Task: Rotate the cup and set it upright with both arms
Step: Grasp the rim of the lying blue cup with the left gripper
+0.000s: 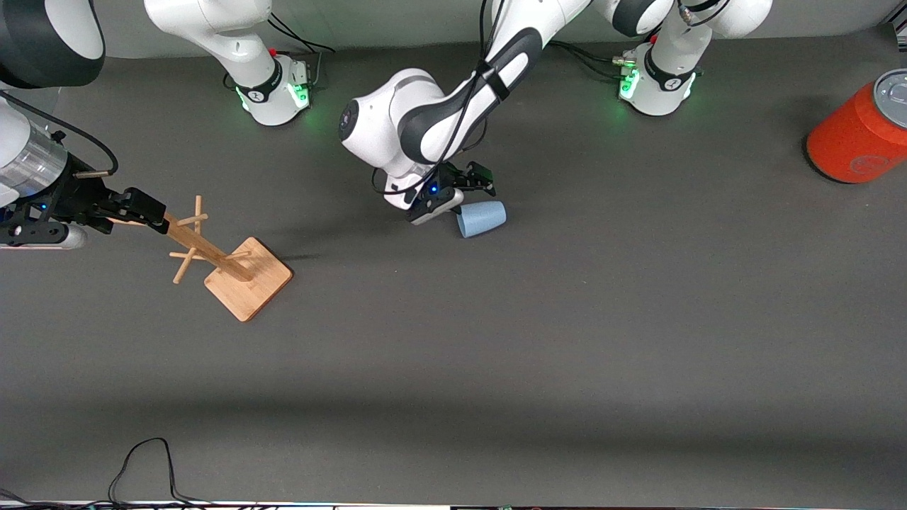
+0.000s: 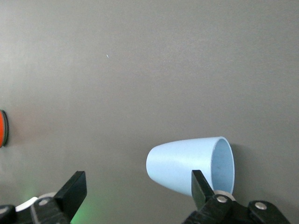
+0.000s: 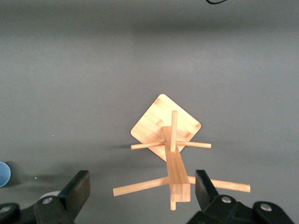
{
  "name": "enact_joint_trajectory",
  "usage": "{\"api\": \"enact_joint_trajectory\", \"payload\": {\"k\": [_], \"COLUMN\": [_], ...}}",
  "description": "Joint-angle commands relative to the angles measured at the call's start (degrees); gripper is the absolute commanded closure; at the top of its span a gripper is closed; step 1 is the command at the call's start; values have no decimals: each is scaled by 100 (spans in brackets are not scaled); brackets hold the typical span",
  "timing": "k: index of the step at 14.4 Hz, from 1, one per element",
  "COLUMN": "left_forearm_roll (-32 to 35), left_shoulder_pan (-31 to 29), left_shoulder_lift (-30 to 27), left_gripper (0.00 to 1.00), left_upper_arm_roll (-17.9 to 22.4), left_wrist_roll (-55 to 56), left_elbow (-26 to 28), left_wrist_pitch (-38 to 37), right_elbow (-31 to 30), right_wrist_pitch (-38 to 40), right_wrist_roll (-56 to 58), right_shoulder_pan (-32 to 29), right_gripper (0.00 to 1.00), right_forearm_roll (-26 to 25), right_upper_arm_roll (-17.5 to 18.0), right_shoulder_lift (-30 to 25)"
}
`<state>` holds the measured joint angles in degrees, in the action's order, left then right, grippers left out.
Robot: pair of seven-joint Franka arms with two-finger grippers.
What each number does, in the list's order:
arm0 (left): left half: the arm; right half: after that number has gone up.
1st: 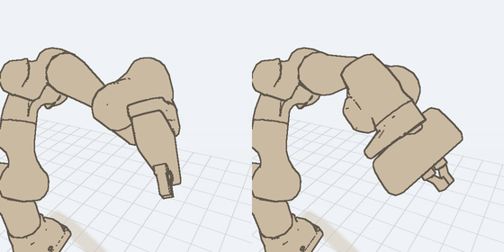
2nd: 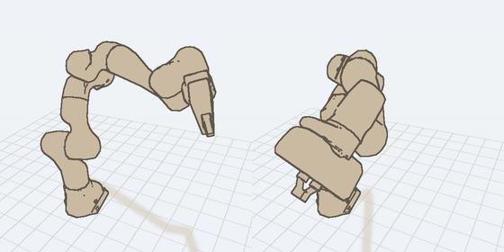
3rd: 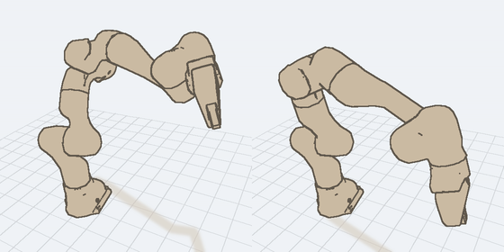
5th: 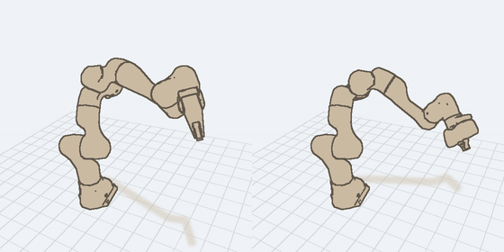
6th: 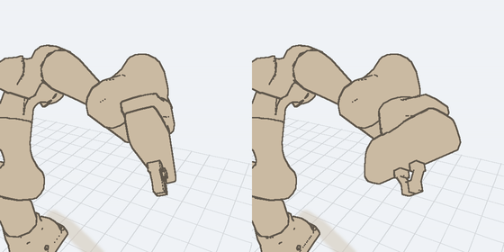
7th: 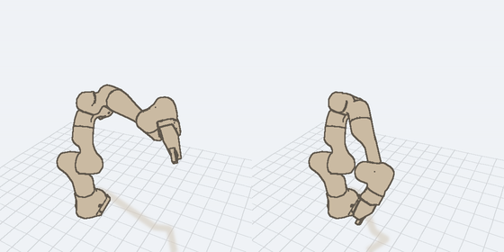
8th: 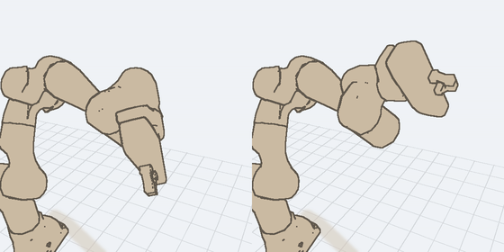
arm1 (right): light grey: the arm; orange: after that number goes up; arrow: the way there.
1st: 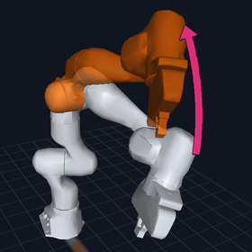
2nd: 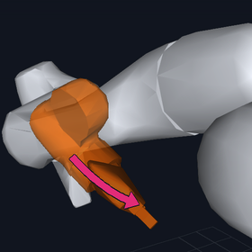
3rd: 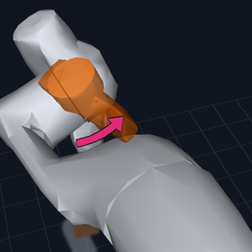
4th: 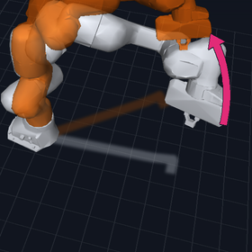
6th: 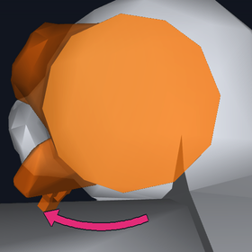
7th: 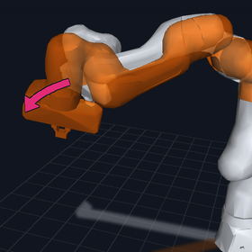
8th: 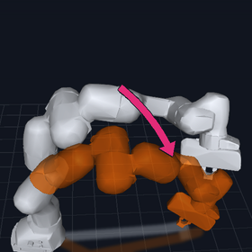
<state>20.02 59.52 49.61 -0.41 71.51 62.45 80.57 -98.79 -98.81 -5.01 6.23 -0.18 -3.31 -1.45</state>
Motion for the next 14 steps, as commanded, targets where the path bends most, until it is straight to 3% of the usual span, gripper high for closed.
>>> {"api": "enact_joint_trajectory", "payload": {"k": [1,5,9,14], "left_forearm_roll": [169,169,274,327], "left_shoulder_pan": [104,77,77,235], "left_shoulder_lift": [268,260,365,681], "left_gripper": [0,0,0,0], "left_upper_arm_roll": [85,102,93,93], "left_wrist_roll": [301,539,918,935], "left_elbow": [-259,-382,-303,-251], "left_wrist_pitch": [-148,248,740,635], "right_elbow": [-132,-176,-141,-158], "right_wrist_pitch": [-59,-59,-129,-129], "right_wrist_roll": [334,334,334,334], "right_shoulder_pan": [10,-16,-34,-34], "right_gripper": [0,0,0,0], "right_forearm_roll": [-9,421,422,431], "right_upper_arm_roll": [-29,-56,-56,-47], "right_shoulder_lift": [-145,-145,-66,-66]}}
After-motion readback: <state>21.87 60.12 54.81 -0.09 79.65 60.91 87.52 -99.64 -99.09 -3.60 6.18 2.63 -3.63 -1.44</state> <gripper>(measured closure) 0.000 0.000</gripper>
